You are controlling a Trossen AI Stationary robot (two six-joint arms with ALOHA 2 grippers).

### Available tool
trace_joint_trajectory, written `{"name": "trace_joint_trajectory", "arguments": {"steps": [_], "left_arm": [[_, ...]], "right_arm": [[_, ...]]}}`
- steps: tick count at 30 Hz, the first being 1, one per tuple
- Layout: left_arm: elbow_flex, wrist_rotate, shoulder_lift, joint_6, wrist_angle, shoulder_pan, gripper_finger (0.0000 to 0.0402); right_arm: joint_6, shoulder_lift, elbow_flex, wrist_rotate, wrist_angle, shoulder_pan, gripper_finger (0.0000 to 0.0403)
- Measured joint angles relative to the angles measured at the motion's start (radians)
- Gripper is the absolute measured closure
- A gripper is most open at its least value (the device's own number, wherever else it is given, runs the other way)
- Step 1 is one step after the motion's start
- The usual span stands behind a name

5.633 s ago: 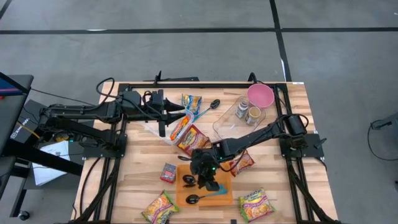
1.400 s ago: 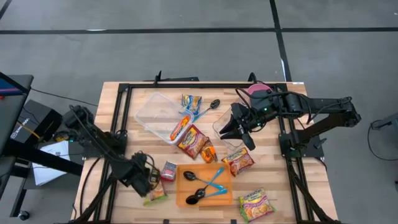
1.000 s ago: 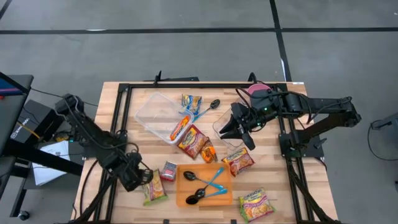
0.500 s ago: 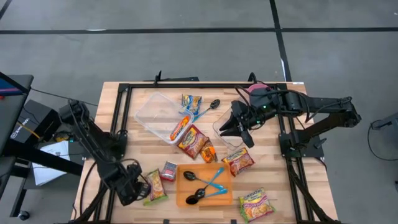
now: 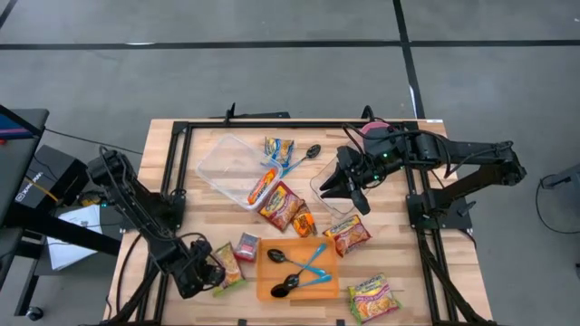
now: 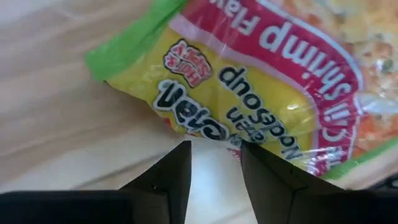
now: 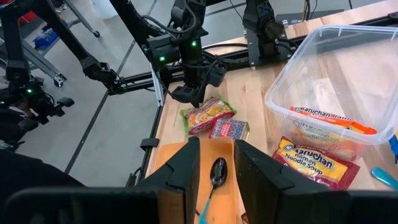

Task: Pick & Place Food Item
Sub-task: Put the green noodle pack into the transparent container

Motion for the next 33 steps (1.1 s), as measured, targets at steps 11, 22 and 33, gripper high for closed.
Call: {"name": "trace_joint_trajectory", "arguments": {"steps": [11,22,33], "left_arm": [[-0.09,-0.019,-0.006,0.021,0.063,0.037,0.0271],[-0.121,-0.045,-0.008,0.079,0.074,0.037,0.0382],[-0.132,-0.42,-0.178,0.236,0.149,-0.073,0.0401]], "right_arm": [[0.0,0.004,0.0,0.003,0.0,-0.002,0.031],[0.018,0.01,0.0,0.008,-0.001,-0.029,0.031],[0.019,0.011,0.0,0.007,0.0,-0.041,0.031]]}}
